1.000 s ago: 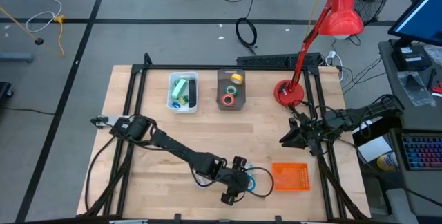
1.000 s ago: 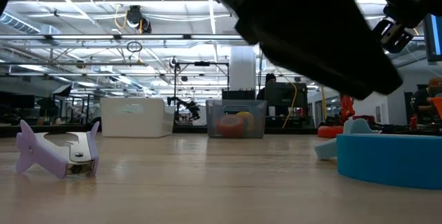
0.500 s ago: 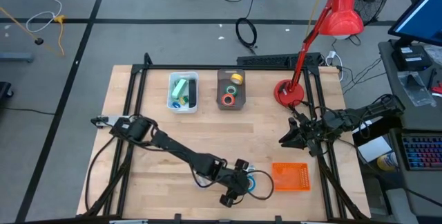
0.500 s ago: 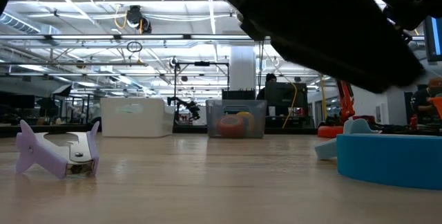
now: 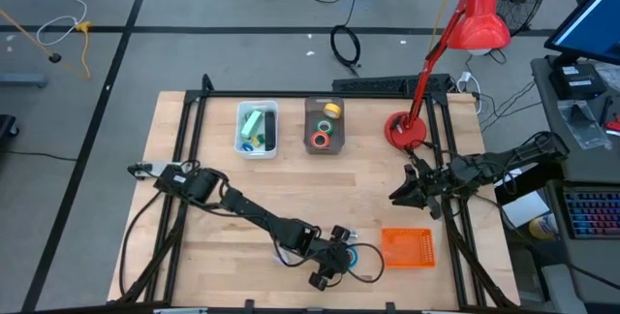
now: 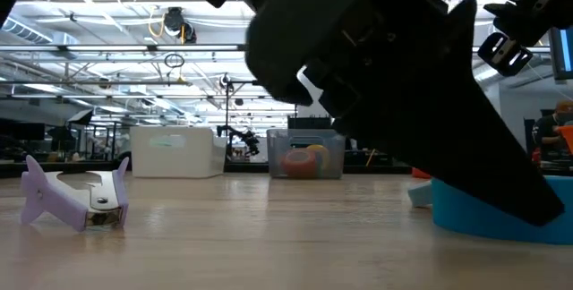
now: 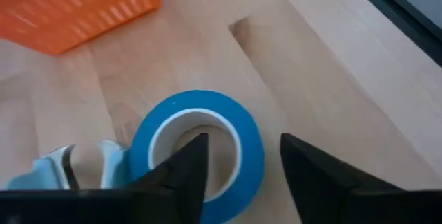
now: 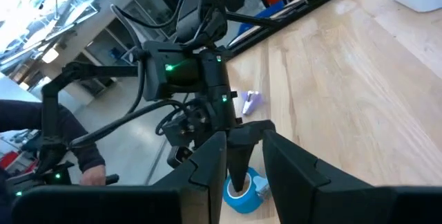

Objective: Pick and place Stapler, Stapler remover, tape
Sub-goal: Put the blue tape into the black bin

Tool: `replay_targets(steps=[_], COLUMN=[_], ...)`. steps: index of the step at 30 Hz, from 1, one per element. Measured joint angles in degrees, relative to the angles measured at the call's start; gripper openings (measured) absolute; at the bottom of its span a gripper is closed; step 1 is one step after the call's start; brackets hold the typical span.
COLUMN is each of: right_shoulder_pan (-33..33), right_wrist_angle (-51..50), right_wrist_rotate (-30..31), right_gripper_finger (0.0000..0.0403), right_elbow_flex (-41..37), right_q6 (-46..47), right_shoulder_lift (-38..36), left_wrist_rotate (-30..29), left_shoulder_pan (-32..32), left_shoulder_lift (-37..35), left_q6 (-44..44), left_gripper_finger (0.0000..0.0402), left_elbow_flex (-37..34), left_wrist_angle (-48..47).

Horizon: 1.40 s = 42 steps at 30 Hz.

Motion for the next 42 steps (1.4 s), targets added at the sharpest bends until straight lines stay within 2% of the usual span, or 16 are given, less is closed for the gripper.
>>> replay_targets(steps=[8,12,19,22,27,30,36,40,42], right_shoulder_pan=[0.0,0.0,0.0,0.0,0.0,-0.05,-0.09,-0.09,-0.09], right_wrist_angle=[-0.4,-0.4,-0.34,-0.35,-0.32,-0.3,-0.32,-0.34,-0.34], right_wrist_rotate=[0.98,0.98,0.98,0.99,2.32,4.2,5.43,5.29,5.29], right_gripper_finger=[0.0089,0.0089,0.0089,0.0089,0.0089,0.0089,0.0089,0.0089,0.0089], right_elbow_flex=[0.01,0.01,0.0,0.01,0.01,0.01,0.01,-0.01,0.01], right_q6=[0.04,0.04,0.04,0.03,-0.04,-0.15,-0.05,0.01,0.02], right_shoulder_lift=[0.0,0.0,0.0,-0.03,-0.02,-0.02,-0.01,-0.03,-0.04], left_wrist_rotate=[1.22,2.45,-1.99,-7.72,-22.22,-27.23,-29.24,-27.29,-23.74], left_shoulder_pan=[0.03,-0.13,2.06,3.93,8.29,11.94,22.0,30.64,35.34], left_shoulder_lift=[-1.54,-4.51,-14.05,-19.53,-26.75,-29.54,-30.46,-29.53,-28.41], left_q6=[-2.3,-3.08,-3.31,-3.27,-2.99,-2.9,3.2,4.35,3.91], left_gripper_finger=[0.0036,0.0034,0.0035,0.0035,0.0035,0.0035,0.0035,0.0035,0.0037], left_elbow_flex=[-0.13,-0.28,-0.22,-0.22,-0.1,-0.15,-0.15,-0.15,-0.15], left_wrist_angle=[-0.72,-2.25,-9.91,-11.22,-13.49,-14.34,-15.29,-16.26,-16.68])
